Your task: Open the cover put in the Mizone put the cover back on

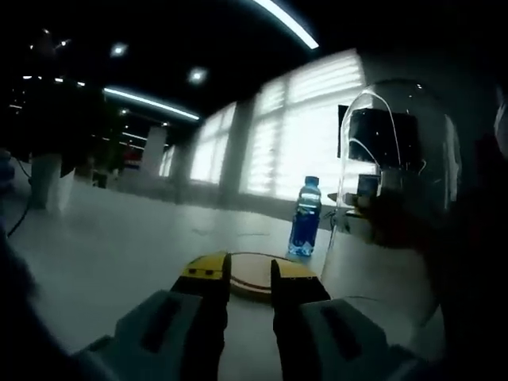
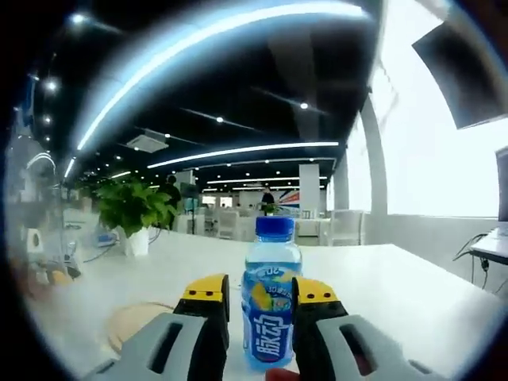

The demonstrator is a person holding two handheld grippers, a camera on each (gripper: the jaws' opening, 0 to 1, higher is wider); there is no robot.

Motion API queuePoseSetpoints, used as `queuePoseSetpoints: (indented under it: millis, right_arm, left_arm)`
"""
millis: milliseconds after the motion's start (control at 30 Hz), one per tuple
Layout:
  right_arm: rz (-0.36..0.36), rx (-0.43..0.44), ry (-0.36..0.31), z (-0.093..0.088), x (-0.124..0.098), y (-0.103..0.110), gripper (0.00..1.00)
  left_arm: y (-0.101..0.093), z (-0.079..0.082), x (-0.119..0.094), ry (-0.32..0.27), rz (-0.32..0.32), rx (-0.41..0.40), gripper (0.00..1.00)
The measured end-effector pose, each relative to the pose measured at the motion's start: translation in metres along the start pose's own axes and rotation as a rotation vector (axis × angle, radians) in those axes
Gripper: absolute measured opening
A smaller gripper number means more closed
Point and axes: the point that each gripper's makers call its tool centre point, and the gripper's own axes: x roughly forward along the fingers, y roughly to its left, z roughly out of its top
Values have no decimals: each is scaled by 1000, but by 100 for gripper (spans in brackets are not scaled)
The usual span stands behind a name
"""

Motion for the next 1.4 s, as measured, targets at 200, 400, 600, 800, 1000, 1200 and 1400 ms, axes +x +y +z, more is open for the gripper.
queuePoseSetpoints:
  millis: [200, 400, 600, 800, 1000, 1200, 1400]
  right_arm:
    - [8, 5, 7, 3, 17, 2, 27]
    - [-45, -25, 40, 7, 33, -10, 31]
    - [-59, -10, 18, 21, 52, -16, 30]
    - [-54, -17, 38, 21, 68, -17, 29]
    - [-52, -10, 41, 24, 76, -17, 27]
    - [-53, -19, 47, 26, 81, -16, 24]
    - [-49, -29, 54, 26, 81, -16, 24]
  left_arm:
    - [1, -1, 0, 1, 2, -27, 16]
    - [-10, -9, 3, 32, -24, 25, 16]
    - [-12, -8, 3, 31, -29, 26, 16]
    - [-13, -7, 2, 23, -26, 16, 15]
    - [-13, -7, 2, 23, -28, 9, 15]
    - [-10, -5, 2, 17, -24, 0, 15]
    - [-8, -6, 2, 22, -20, -8, 15]
